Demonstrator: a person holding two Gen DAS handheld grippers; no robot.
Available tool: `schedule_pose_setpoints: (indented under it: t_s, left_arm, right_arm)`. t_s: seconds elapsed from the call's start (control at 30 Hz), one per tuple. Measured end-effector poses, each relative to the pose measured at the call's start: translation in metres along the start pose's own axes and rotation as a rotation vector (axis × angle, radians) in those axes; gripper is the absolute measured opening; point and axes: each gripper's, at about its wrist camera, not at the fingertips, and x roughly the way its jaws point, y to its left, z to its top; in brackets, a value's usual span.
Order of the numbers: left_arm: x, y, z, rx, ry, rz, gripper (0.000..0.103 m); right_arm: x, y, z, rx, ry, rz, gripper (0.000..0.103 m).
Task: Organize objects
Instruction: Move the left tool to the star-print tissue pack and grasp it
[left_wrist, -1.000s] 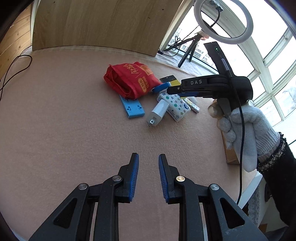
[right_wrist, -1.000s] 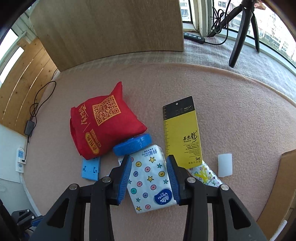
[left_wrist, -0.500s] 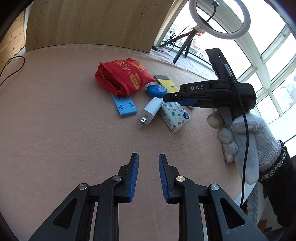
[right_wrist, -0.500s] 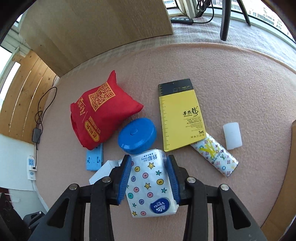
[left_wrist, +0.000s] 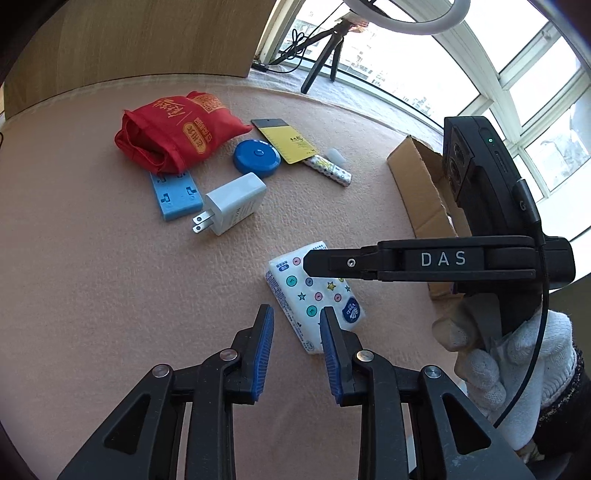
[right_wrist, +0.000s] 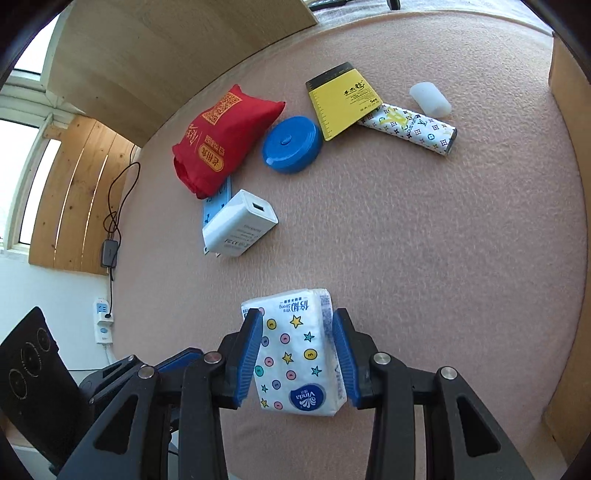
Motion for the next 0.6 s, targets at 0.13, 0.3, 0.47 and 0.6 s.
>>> schedule_pose_setpoints:
  t_s: [0.13, 0.3, 0.47, 0.6]
  left_arm:
    - [0.013, -0.009, -0.001, 0.016, 0.025, -0.011, 0.037]
    - [0.025, -0.016, -0.005, 0.02, 0.042, -0.024, 0.05]
    - [0.032, -0.018, -0.005, 0.009, 0.044, -0.033, 0.05]
    - [0.036, -0.015, -0.004, -0.018, 0.031, -0.045, 0.05]
  right_arm:
    - [-0.016, 0.003, -0.007, -0.05, -0.046, -0.02, 0.044]
    - [-0.019, 0.006, -0.012, -0.116, -0.048, -0.031, 0.051]
    - [-0.012, 0.008, -0.014, -0.158, -0.017, -0.039, 0.052]
    - [-0.006, 0.006, -0.013, -0.16, -0.005, -0.038, 0.053]
